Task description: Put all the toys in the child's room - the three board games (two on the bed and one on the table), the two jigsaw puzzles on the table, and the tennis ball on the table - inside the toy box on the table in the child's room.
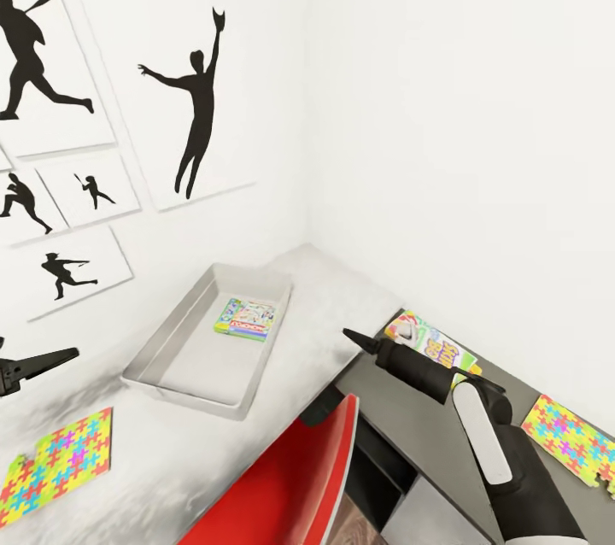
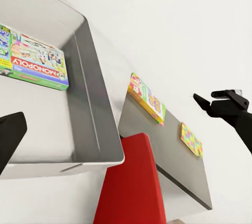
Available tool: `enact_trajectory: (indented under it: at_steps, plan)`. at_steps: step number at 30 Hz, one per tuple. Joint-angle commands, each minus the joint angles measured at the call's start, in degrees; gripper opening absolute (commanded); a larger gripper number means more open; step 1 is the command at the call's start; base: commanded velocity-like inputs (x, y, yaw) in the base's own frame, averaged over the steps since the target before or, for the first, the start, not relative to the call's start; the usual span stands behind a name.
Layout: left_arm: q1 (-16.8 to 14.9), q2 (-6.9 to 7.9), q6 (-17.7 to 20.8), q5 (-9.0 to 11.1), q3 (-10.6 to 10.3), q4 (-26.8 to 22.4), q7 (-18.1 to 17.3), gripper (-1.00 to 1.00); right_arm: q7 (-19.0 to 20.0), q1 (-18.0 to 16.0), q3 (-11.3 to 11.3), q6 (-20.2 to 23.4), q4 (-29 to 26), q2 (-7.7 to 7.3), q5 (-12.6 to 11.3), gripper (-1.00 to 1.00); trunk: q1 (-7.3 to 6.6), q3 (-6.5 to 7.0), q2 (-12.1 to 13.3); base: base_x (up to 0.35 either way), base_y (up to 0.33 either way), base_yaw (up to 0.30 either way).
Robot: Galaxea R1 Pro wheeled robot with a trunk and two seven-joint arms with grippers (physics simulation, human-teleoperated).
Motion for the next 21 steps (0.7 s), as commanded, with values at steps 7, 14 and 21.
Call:
enact_trajectory:
  at_steps: [7,14,21]
  plan:
    - [1.5,-1.63,0.0,0.2,0.9,-0.1,-0.3,1.00,-1.5,0.6,0.1,-1.6,0.5,1.54,0.3,1.00,0.03,-0.11,-0.1,-0.001,0.000,-0.005]
    - [1.2,-3.30,0.0,0.2,0.5,0.7,-0.3,1.00,-0.6,0.3,0.1,-2.2,0.5,2.19,0.3,1.00,0.03,-0.11,-0.1,0.000,0.000,0.000]
    - [1.1,-3.41,0.0,0.1,0.5,0.8,-0.3,1.00,-0.5,0.2,0.0,-2.4,0.5,2.23,0.3,1.00,0.03,-0.11,-0.1,-0.074,0.000,0.000]
